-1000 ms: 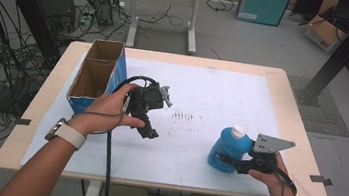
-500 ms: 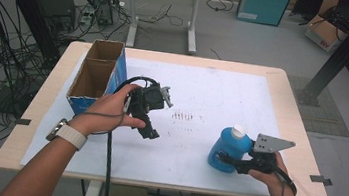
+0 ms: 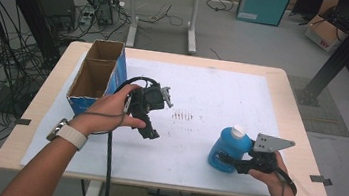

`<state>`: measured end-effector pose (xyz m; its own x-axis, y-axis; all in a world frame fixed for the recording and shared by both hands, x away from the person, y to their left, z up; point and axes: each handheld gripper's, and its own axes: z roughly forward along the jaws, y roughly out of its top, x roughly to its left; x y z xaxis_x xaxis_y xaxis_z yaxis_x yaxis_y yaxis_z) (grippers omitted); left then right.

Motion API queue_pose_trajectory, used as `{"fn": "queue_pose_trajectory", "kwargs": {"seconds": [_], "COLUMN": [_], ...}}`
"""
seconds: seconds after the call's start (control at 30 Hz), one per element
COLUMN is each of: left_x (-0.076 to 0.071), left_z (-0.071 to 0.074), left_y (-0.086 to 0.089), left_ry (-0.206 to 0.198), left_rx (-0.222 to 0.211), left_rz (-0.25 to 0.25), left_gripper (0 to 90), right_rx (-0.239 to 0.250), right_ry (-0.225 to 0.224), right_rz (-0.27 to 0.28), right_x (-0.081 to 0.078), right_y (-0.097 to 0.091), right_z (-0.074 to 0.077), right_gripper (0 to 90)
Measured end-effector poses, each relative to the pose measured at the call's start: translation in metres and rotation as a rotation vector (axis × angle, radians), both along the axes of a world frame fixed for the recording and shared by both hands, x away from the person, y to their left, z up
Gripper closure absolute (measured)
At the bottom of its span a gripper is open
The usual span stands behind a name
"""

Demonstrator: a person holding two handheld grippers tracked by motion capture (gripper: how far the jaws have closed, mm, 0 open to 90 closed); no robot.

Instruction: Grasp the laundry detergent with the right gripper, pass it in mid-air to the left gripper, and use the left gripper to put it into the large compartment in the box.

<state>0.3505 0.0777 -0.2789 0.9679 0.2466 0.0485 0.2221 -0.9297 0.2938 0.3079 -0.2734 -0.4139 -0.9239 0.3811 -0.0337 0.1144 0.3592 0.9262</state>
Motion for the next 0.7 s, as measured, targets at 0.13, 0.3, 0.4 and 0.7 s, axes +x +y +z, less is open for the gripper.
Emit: {"fn": "queue_pose_trajectory", "kwargs": {"seconds": [0.13,0.3,0.4,0.7], "left_x": [0.0000,0.0001,0.0002,0.0003], "left_z": [0.0000,0.0000,-0.0001,0.0005], "left_y": [-0.0003,-0.0002,-0.0001,-0.0001], "left_ry": [-0.003,0.001,-0.001,0.006], "left_rx": [0.006,0.007,0.006,0.003], "left_rz": [-0.001,-0.001,-0.001,0.004], "left_gripper": [11.2,11.1,11.1,11.1], "right_rx": [0.000,0.001,0.001,0.001], "right_ry": [0.000,0.005,0.006,0.009], "right_rz": [0.002,0.002,0.001,0.003], "right_x": [0.0001,0.0000,0.0000,0.0001], "right_y": [-0.0001,-0.0001,0.0000,-0.0001], "right_z": [-0.0001,-0.0001,0.0000,0.0000], "right_gripper": [43.7,43.7,43.6,43.5]}}
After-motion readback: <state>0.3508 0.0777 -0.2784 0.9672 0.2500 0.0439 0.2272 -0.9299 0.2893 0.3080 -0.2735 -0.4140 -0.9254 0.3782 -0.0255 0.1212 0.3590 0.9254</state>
